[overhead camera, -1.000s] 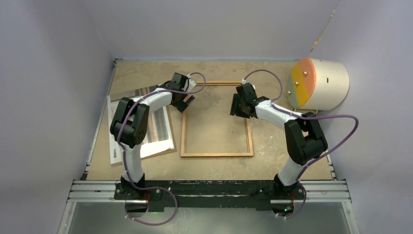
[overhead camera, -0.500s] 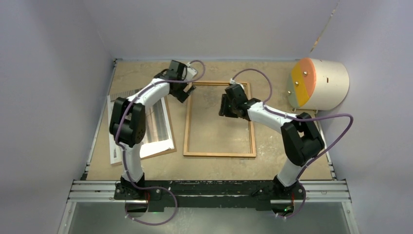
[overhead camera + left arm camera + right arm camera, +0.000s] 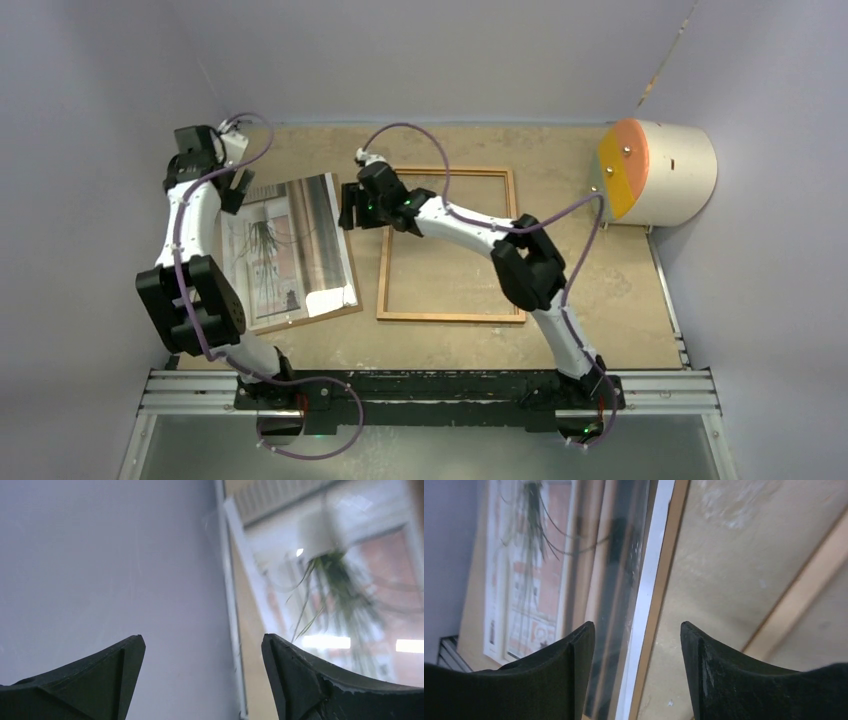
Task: Put the photo into the frame
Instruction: Adjust the photo frame item at the center of the board.
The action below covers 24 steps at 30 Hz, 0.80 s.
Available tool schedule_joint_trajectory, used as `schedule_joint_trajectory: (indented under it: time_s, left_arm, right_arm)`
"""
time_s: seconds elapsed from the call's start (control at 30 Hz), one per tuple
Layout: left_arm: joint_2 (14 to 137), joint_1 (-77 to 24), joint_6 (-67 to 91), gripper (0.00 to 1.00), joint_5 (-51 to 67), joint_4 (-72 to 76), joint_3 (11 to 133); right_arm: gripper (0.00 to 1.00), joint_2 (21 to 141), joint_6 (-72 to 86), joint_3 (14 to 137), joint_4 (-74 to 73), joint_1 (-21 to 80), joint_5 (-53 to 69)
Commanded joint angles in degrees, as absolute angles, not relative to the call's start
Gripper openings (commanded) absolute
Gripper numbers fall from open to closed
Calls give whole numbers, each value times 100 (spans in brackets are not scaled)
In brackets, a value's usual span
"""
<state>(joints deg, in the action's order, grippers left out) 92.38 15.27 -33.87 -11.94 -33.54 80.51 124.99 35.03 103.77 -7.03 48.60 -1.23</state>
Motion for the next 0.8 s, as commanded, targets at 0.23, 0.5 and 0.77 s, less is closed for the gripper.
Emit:
schedule_joint_trajectory:
  time_s: [0.23, 0.5, 0.77]
  left_arm:
    - [8238, 3300, -5113, 85, -1637, -2407, 6150]
    - [7868, 3480, -5032, 84, -1519, -1841, 4831]
    - [8046, 3472, -4765, 84, -1537, -699, 3973]
  right_arm:
    - [73, 13262, 3597, 10643, -1080, 5020, 133]
    - [75, 13228, 3749, 10135, -1028, 5019, 328]
    - [74, 13124, 3934, 9726, -781, 5020, 455]
